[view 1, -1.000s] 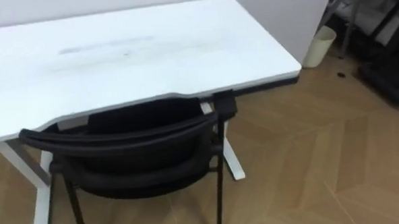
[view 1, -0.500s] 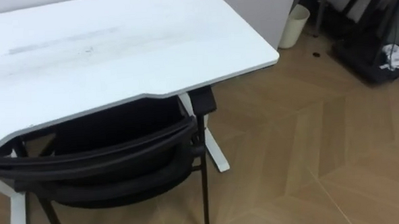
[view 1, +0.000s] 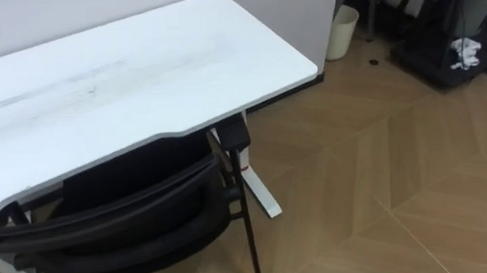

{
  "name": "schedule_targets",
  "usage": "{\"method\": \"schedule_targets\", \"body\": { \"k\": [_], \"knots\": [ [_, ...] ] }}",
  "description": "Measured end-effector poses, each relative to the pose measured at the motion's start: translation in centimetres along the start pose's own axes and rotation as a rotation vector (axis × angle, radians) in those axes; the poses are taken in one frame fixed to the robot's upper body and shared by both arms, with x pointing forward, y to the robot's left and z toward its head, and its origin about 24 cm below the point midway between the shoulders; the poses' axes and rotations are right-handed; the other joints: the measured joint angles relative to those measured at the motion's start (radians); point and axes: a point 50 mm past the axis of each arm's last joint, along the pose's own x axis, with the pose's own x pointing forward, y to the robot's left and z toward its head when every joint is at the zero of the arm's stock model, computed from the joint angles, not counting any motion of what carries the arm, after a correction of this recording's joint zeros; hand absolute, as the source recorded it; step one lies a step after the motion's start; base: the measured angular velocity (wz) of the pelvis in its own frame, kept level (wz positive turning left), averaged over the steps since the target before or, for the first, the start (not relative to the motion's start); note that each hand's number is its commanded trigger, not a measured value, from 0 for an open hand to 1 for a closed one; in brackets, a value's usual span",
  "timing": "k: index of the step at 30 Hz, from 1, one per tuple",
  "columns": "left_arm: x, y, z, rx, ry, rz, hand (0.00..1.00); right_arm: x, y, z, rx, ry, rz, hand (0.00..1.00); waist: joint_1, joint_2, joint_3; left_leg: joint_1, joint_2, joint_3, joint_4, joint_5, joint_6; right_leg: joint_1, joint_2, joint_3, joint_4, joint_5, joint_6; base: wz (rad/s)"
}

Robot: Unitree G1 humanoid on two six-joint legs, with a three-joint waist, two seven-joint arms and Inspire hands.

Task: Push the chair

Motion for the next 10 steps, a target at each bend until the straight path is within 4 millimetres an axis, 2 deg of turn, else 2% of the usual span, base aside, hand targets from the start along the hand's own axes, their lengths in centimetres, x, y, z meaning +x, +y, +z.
{"method": "schedule_targets", "body": {
  "k": [2, 5, 8, 10],
  "knots": [
    [-0.3, -2.5, 1.8, 0.139, -0.054, -0.097, 0.00, -0.5, 3.1, 1.0, -0.088, -0.035, 0.100, 0.00, 0.003, 0.000, 0.0004, -0.004, 0.000, -0.003, 0.001, -0.001, 0.002, -0.003, 0.002, 0.005, -0.006, 0.005, 0.001, -0.02],
    [-0.8, -4.8, 4.5, 0.221, -0.135, -0.169, 0.00, -1.2, 6.2, 1.5, -0.143, -0.059, 0.232, 0.00, 0.001, 0.001, 0.0015, -0.013, -0.002, -0.001, -0.002, -0.001, 0.001, -0.006, 0.007, 0.005, -0.020, 0.012, 0.000, -0.02],
    [-1.3, -5.9, 6.0, 0.247, -0.199, -0.219, 0.00, -1.6, 7.2, 1.5, -0.190, -0.058, 0.316, 0.00, -0.001, 0.001, 0.0021, -0.015, -0.003, 0.001, -0.010, -0.002, 0.000, -0.010, 0.008, 0.005, -0.019, 0.013, 0.000, 0.00],
    [-1.5, -6.3, 6.5, 0.260, -0.222, -0.240, 0.00, -1.6, 7.3, 1.3, -0.206, -0.052, 0.343, 0.00, -0.006, 0.002, 0.0100, -0.015, -0.003, 0.000, -0.014, -0.002, -0.001, -0.010, 0.008, -0.003, -0.018, 0.013, 0.000, 0.00]
  ]
}}
